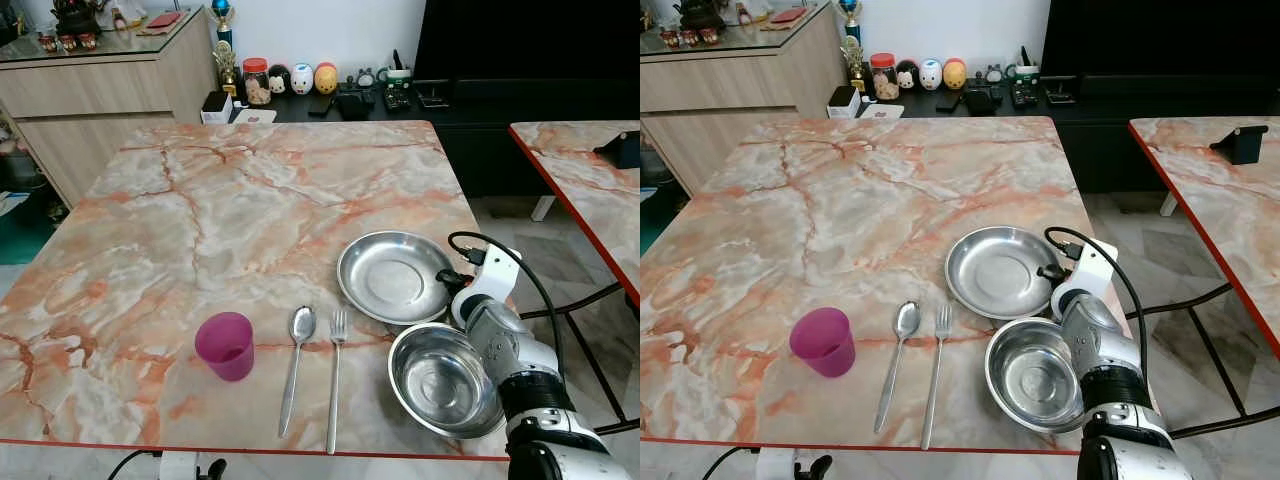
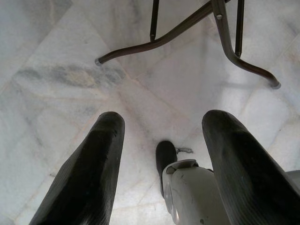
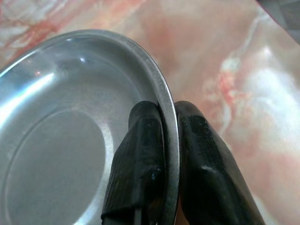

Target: Setting the table

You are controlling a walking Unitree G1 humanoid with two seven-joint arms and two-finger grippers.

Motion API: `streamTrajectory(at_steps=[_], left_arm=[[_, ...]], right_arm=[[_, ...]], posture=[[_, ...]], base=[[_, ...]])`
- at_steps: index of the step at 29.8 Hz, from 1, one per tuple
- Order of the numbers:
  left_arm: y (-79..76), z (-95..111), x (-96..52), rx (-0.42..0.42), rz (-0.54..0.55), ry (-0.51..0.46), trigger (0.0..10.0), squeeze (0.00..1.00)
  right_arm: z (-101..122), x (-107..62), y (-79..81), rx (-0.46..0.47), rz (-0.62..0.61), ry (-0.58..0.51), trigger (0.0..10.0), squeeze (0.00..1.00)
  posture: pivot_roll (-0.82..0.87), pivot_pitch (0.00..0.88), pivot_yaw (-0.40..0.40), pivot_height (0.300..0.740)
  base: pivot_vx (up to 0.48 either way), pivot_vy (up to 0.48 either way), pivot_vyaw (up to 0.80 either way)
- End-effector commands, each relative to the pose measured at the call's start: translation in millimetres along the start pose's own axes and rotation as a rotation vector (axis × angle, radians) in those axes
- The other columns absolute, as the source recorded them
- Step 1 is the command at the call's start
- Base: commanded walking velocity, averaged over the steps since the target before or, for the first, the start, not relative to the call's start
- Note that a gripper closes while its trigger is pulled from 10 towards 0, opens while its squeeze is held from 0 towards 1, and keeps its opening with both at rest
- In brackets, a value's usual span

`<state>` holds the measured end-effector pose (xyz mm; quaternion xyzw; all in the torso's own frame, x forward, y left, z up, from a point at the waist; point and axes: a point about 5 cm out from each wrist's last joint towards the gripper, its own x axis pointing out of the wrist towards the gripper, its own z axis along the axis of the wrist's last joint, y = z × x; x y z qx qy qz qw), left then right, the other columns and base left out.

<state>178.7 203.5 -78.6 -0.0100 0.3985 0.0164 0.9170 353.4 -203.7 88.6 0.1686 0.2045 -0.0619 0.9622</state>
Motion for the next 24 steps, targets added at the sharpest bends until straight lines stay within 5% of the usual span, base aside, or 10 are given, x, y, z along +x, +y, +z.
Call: streamTrajectory(at_steps=[1, 17, 18, 19, 20, 24], left_arm=[[0.2, 0.6, 0.0, 0.018, 0.002, -0.005, 10.0, 0.0], [-0.2, 1.4, 0.1, 0.039, -0.004, -0.009, 10.0, 0.0], [-0.4, 1.3, 0.1, 0.04, -0.005, -0.009, 10.0, 0.0], [-0.6, 1.3, 0.1, 0.04, -0.006, -0.009, 10.0, 0.0], [-0.8, 0.8, 0.0, 0.04, -0.007, -0.007, 10.0, 0.0], [1.0, -2.7, -1.1, -0.014, 0.006, 0.003, 10.0, 0.0]], right_arm=[[3.2, 1.1, 3.1, -0.001, -0.006, -0.015, 0.0, 0.0], [35.2, -3.9, 4.6, 0.116, -0.005, -0.296, 0.0, 0.0], [37.3, -4.8, 7.7, 0.127, 0.024, -0.319, 5.2, 0.0], [39.7, -5.9, 11.0, 0.141, 0.053, -0.342, 5.2, 0.0], [43.0, -7.7, 15.0, 0.173, 0.09, -0.377, 10.0, 0.0], [55.0, -15.8, 20.8, 0.222, 0.151, -0.501, 10.0, 0.0]], posture=[[-0.03, 0.0, 0.022, 0.74], [-0.03, 0.0, 0.025, 0.74], [-0.03, 0.0, 0.027, 0.74], [-0.03, 0.0, 0.027, 0.74], [-0.03, 0.0, 0.029, 0.74], [-0.04, 0.0, 0.031, 0.74]], base=[[0.0, 0.0, 0.0], [0.0, 0.0, 0.0], [0.0, 0.0, 0.0], [0.0, 0.0, 0.0], [0.0, 0.0, 0.0], [0.0, 0.0, 0.0]])
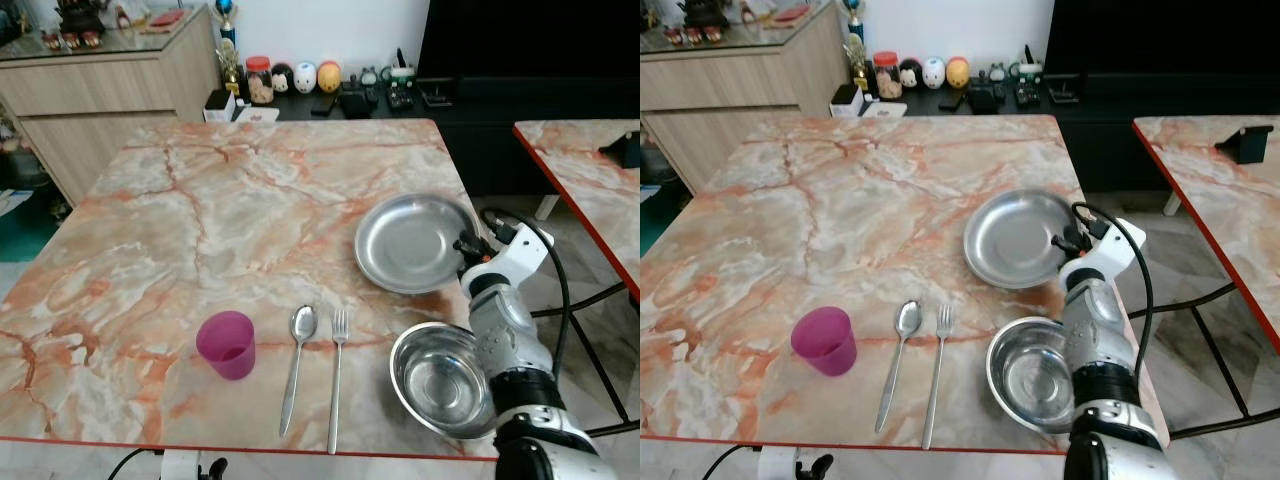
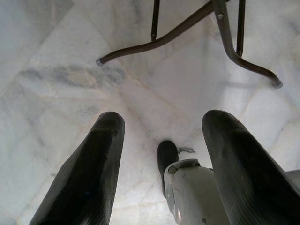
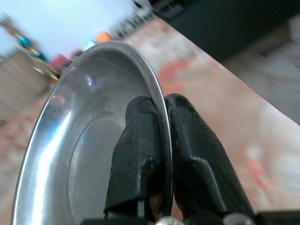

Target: Setting the table

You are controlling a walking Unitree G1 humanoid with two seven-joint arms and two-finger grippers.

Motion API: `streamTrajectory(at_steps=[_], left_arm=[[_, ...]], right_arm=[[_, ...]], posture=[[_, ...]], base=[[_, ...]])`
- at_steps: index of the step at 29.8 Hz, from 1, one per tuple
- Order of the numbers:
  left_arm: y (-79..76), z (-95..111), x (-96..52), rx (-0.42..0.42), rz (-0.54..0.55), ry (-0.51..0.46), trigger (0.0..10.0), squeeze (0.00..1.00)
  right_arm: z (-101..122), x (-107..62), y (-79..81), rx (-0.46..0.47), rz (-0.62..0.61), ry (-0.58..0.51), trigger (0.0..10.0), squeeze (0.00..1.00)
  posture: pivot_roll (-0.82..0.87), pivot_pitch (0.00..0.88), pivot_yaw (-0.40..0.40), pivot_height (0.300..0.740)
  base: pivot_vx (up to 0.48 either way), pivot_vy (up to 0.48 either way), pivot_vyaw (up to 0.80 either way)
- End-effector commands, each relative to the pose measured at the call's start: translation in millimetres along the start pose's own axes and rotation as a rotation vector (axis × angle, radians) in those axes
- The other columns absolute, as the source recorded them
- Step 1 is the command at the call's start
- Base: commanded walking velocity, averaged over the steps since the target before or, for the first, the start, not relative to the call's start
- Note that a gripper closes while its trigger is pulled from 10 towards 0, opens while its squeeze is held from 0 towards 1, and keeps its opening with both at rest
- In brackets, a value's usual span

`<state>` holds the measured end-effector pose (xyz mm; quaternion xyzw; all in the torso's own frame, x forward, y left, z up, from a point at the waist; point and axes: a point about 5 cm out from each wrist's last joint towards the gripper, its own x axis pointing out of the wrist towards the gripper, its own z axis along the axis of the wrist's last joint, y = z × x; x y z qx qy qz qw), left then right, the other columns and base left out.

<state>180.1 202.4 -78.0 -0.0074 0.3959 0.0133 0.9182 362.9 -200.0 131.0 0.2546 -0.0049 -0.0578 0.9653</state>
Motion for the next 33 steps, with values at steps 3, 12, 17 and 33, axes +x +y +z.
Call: streamTrajectory(at_steps=[3, 12, 17, 33], left_arm=[[14.3, -4.9, -3.5, -0.088, 0.071, 0.008, 10.0, 0.0], [27.4, -14.4, -9.4, -0.131, 0.108, 0.026, 10.0, 0.0], [29.0, -18.3, -11.4, -0.169, 0.131, 0.023, 10.0, 0.0], [19.0, -14.3, -8.7, -0.165, 0.108, -0.003, 10.0, 0.0]], right_arm=[[24.3, -1.5, 9.9, 0.067, 0.08, -0.161, 10.0, 0.0], [31.1, -12.1, 12.7, 0.236, 0.13, -0.239, 10.0, 0.0], [29.2, -13.7, 14.1, 0.235, 0.137, -0.231, 10.0, 0.0], [41.6, -9.5, 17.7, 0.219, 0.154, -0.25, 10.0, 0.0]], posture=[[-0.05, 0.0, 0.03, 0.74], [-0.05, 0.0, 0.032, 0.74], [-0.04, 0.0, 0.021, 0.74], [-0.04, 0.0, 0.012, 0.74]], base=[[0.0, 0.0, 0.0], [0.0, 0.0, 0.0], [0.0, 0.0, 0.0], [0.0, -0.186, 0.0]])
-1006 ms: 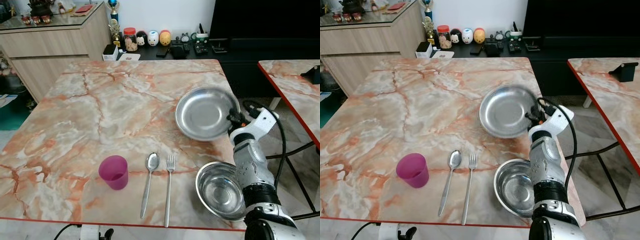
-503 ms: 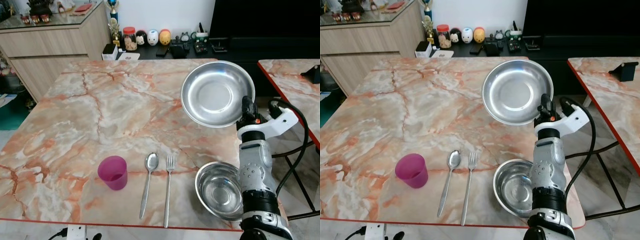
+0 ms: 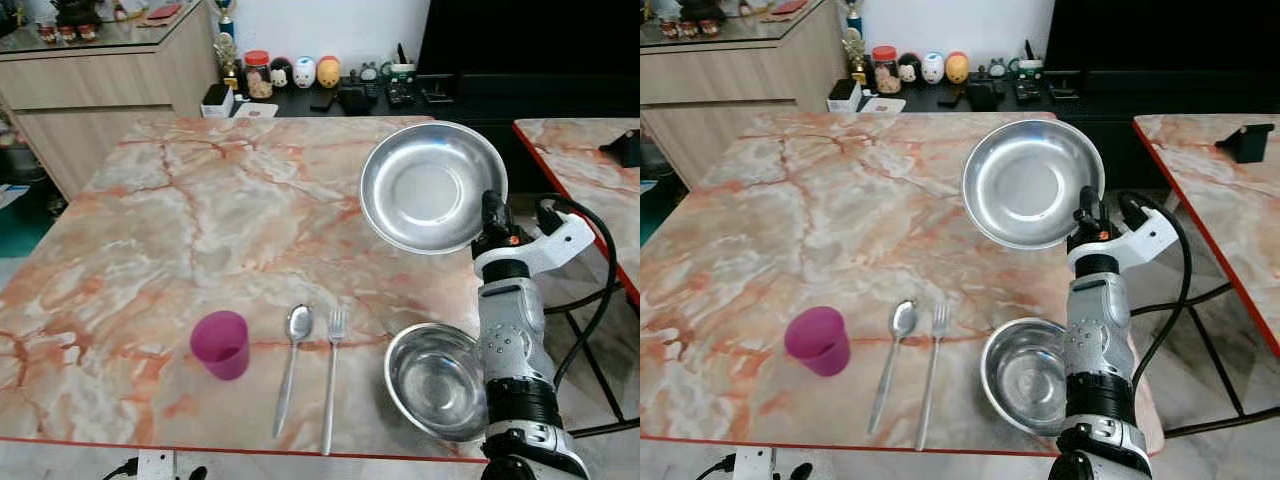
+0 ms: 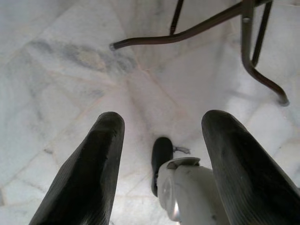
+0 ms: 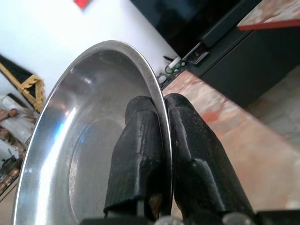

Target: Setting the table

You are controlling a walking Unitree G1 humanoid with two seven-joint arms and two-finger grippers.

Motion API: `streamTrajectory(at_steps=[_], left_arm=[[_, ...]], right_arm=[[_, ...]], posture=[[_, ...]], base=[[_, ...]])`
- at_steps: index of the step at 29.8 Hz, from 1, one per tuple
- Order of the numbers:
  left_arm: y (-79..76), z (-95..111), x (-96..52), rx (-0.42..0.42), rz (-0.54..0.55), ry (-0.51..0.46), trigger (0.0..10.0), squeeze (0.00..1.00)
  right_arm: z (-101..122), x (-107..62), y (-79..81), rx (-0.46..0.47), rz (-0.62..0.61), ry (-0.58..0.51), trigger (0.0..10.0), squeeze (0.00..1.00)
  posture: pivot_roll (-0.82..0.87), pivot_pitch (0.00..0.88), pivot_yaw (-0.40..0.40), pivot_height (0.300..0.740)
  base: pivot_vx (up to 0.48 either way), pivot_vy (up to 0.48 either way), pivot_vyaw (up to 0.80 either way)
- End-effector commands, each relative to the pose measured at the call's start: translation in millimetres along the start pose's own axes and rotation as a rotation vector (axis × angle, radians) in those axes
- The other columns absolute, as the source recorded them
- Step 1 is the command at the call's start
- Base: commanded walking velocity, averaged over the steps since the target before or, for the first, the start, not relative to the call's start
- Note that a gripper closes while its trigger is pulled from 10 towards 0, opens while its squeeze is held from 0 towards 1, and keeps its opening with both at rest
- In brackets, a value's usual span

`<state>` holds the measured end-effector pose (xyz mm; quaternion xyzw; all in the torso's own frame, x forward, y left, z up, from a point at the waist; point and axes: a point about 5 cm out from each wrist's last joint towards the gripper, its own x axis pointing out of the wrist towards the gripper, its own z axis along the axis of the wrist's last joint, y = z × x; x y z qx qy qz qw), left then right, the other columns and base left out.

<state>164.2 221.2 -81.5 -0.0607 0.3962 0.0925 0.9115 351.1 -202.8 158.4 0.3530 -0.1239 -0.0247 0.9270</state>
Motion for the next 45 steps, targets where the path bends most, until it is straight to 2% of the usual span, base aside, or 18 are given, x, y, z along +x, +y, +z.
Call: streamTrajectory(at_steps=[1, 13, 45], left_arm=[[-0.1, -0.8, -0.7, -0.004, 0.004, -0.009, 10.0, 0.0], [-1.8, 1.6, -0.2, -0.001, -0.003, -0.024, 10.0, 0.0], [-8.7, 1.2, 0.8, 0.001, -0.032, -0.02, 10.0, 0.0]], right_arm=[[12.9, 6.6, 10.6, -0.005, 0.04, -0.043, 10.0, 0.0], [15.1, 8.4, 15.9, -0.006, 0.068, -0.048, 10.0, 0.0], [11.6, 5.5, 16.5, -0.02, 0.071, -0.025, 10.0, 0.0]], posture=[[-0.04, 0.0, 0.012, 0.74], [-0.04, 0.0, 0.012, 0.74], [-0.05, 0.0, 0.013, 0.74]], base=[[0.0, -0.371, 0.0], [0.0, -0.4, 0.0], [0.0, -0.454, 0.0]])
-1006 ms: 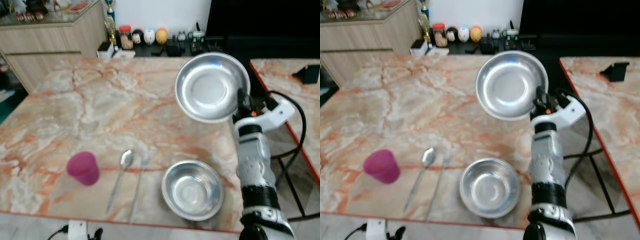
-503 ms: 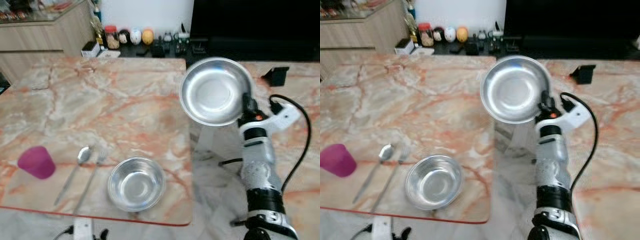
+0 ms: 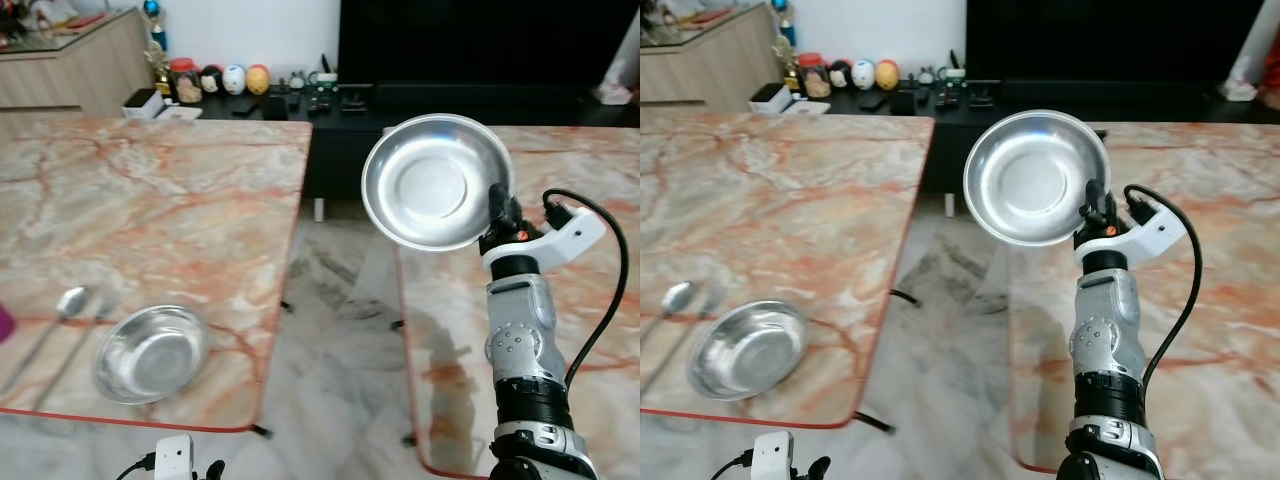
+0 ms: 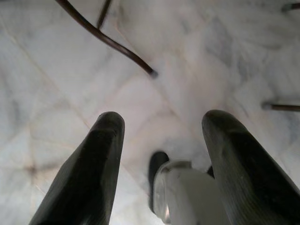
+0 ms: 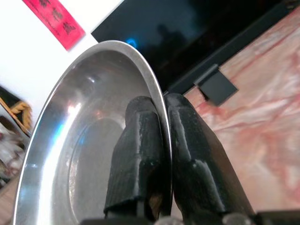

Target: Setting the table

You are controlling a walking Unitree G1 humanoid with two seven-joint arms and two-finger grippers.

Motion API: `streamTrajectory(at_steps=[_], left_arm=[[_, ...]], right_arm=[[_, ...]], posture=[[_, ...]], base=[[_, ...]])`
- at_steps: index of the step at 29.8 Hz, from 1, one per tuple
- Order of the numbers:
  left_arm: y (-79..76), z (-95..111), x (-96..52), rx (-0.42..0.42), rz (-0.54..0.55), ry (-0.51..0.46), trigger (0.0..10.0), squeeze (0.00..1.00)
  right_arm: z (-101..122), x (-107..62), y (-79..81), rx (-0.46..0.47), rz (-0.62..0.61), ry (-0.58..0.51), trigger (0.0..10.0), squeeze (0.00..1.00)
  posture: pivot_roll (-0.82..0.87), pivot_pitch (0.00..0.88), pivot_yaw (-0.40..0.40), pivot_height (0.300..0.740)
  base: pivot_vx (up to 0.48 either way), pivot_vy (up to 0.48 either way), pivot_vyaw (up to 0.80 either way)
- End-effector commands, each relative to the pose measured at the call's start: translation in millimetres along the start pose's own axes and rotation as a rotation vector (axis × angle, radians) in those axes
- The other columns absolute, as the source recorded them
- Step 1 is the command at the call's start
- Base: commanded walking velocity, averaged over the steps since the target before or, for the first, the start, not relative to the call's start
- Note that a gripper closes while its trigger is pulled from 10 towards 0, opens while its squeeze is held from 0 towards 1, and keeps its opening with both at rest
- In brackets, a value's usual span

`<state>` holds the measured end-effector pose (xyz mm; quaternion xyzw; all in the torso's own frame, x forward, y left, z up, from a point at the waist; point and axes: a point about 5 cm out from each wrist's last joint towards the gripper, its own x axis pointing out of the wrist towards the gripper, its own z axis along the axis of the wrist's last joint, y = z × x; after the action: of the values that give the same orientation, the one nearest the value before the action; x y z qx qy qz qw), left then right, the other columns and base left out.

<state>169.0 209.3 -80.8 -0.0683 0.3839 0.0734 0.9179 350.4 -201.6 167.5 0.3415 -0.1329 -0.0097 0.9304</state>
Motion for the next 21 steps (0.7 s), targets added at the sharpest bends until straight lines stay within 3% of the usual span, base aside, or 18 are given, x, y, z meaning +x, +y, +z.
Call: streamTrajectory(at_steps=[1, 21], left_arm=[[3.8, -0.6, -0.6, 0.002, 0.011, 0.005, 10.0, 0.0], [0.7, -1.3, 0.2, 0.01, -0.003, 0.018, 10.0, 0.0]], right_arm=[[5.6, 4.6, 8.9, -0.001, 0.033, -0.018, 10.0, 0.0], [-4.6, -9.6, 3.5, -0.025, 0.019, 0.046, 10.0, 0.0]], posture=[[-0.05, 0.0, 0.013, 0.74], [-0.07, 0.0, 0.02, 0.74]], base=[[0.0, -0.472, 0.0], [0.0, -0.472, 0.0]])
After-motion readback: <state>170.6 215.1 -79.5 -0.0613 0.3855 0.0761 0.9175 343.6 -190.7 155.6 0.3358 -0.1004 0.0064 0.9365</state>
